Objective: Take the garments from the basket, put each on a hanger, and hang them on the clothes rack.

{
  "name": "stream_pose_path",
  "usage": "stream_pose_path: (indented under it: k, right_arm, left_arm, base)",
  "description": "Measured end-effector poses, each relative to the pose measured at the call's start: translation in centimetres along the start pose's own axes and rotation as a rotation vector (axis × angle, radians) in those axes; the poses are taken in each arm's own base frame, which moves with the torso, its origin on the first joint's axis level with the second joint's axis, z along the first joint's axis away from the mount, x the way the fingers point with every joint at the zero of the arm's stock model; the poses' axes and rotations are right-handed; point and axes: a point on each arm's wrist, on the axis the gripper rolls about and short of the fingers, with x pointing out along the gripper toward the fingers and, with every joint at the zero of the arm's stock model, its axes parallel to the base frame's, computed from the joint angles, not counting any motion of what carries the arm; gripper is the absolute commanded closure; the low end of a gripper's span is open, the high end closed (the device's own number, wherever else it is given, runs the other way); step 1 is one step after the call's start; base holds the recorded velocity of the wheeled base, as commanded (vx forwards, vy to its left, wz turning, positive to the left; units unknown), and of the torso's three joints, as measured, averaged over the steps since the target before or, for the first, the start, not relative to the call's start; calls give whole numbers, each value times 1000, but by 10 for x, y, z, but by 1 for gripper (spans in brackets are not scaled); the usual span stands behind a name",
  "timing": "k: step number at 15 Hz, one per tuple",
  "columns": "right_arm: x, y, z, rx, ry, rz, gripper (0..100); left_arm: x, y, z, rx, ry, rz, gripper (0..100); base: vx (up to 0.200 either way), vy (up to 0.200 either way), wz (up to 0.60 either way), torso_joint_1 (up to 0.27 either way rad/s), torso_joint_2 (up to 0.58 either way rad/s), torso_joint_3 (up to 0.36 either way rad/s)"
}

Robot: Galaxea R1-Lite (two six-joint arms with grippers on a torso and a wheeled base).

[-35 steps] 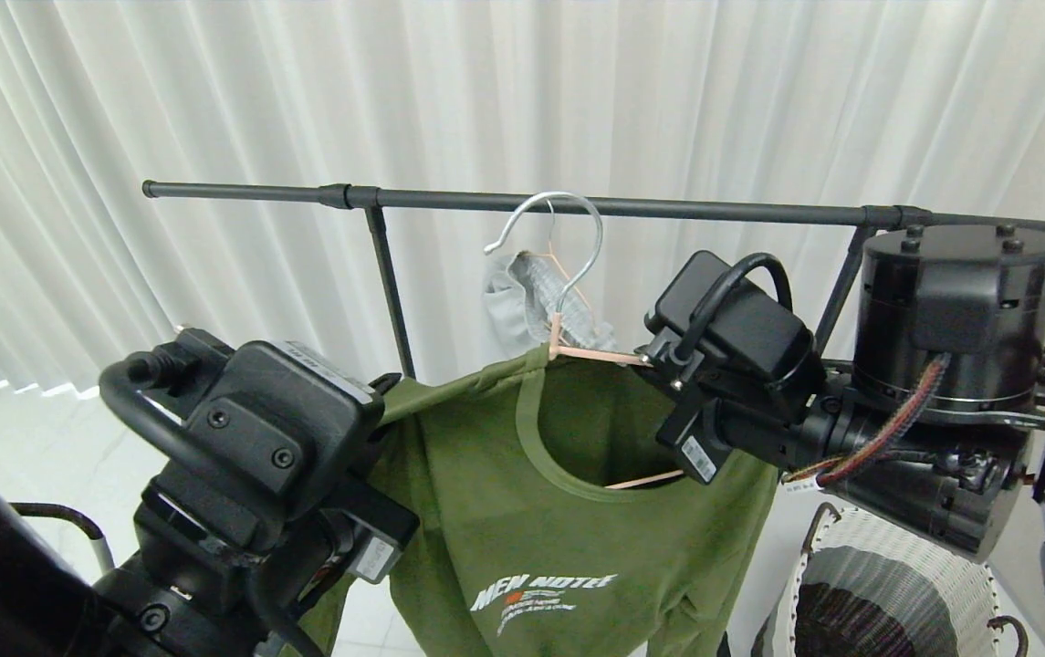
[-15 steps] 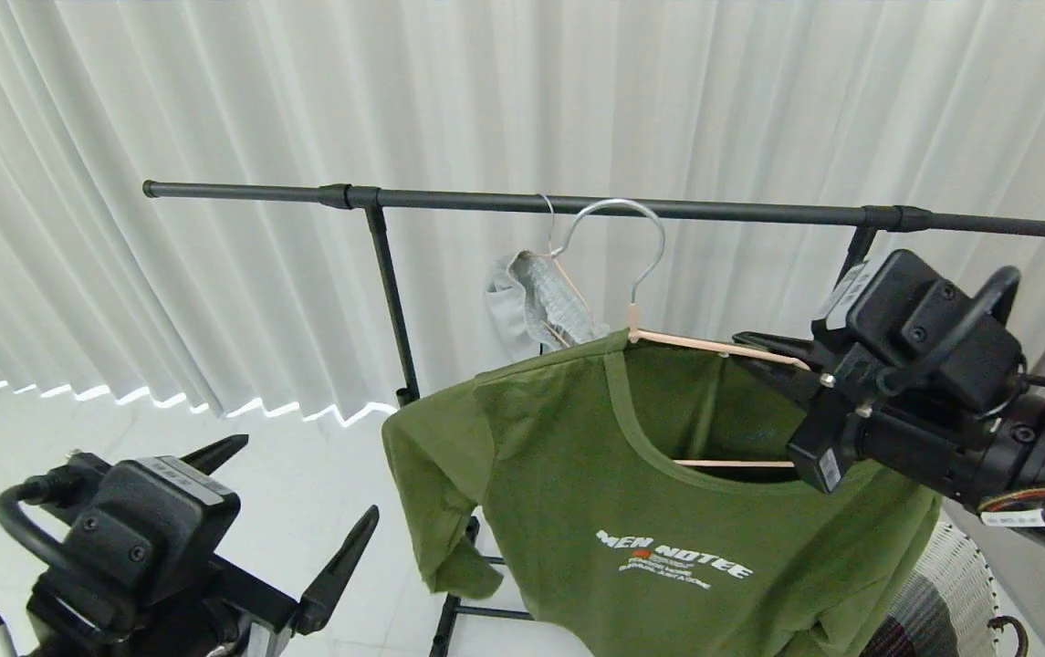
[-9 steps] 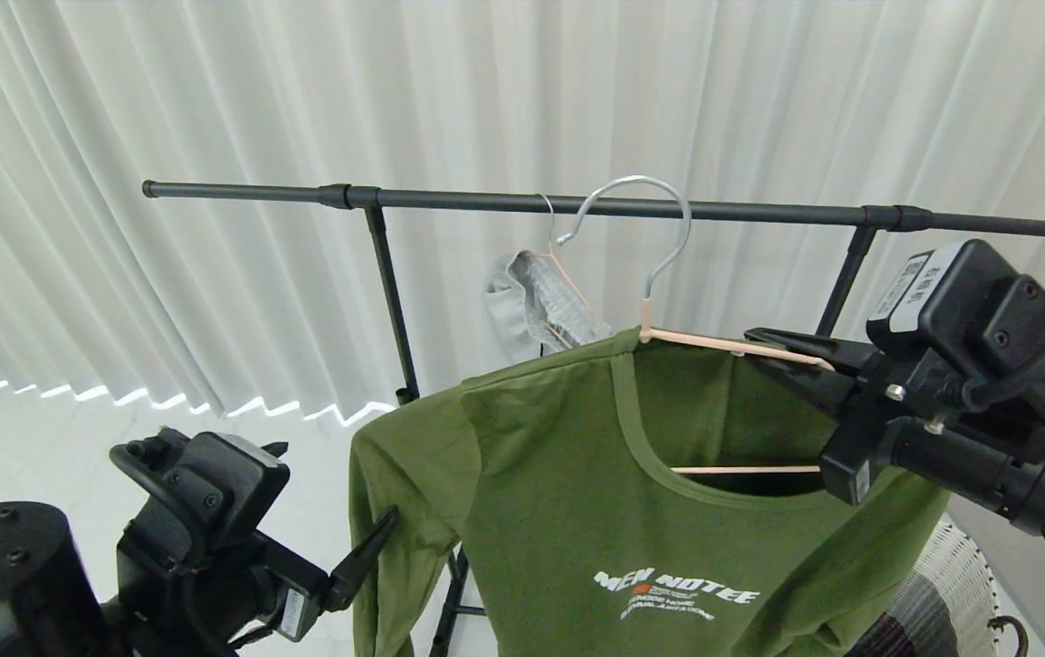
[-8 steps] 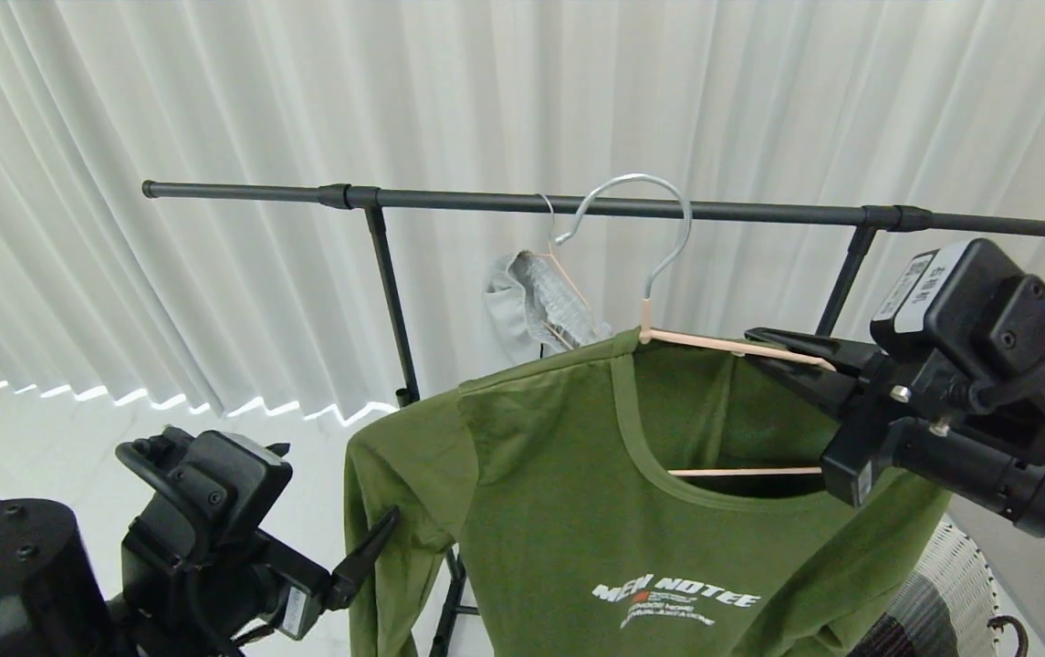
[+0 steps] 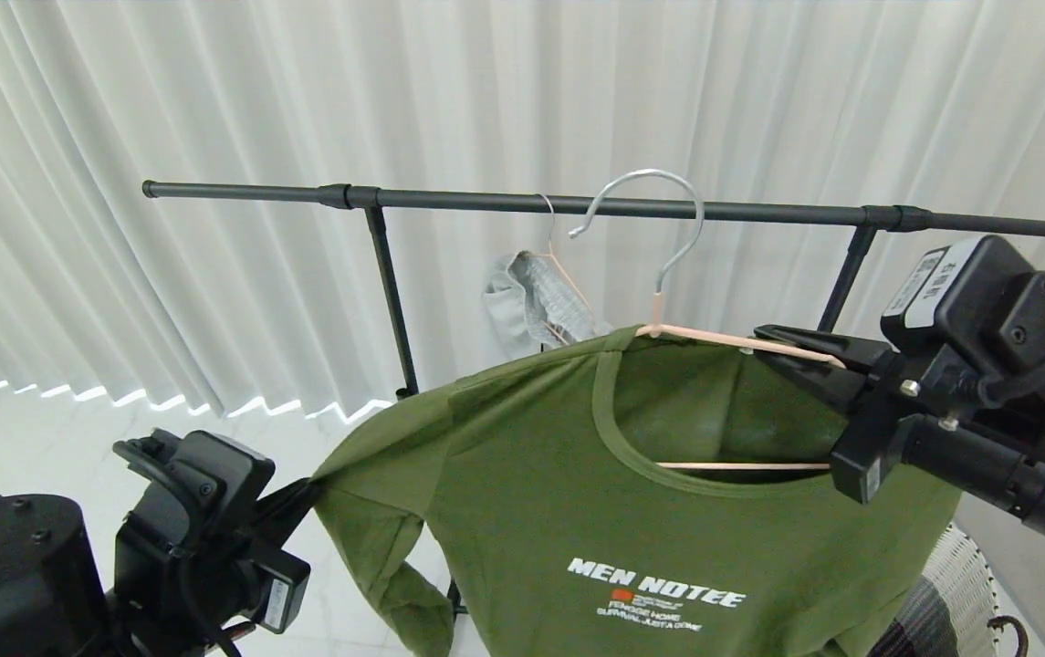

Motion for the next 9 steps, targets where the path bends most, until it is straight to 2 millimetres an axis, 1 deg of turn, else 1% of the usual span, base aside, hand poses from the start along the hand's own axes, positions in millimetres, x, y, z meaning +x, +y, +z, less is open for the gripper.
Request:
stream_pose_path:
  k: [3,6,7,9]
  right_arm:
    - [-2,-10,-4,2,18,-47,100]
    - [-3,-15,-6,3,25,-66,100]
    - [-3,-15,-6,3,26,-69,100]
    - [-3,-18,-8,4,58,-120,100]
  left_arm:
    - [1,14,-10,-14,53,85,100]
    - [0,17,-12,10,63,102,100]
    - [0,17,-12,15,62,101,0]
    - [-1,16,-10,17,50,100,0]
  base:
    - [0,0,0,0,0,0]
    - [0,0,0,0,0,0]
    - [0,0,0,0,0,0]
    - [0,0,0,0,0,0]
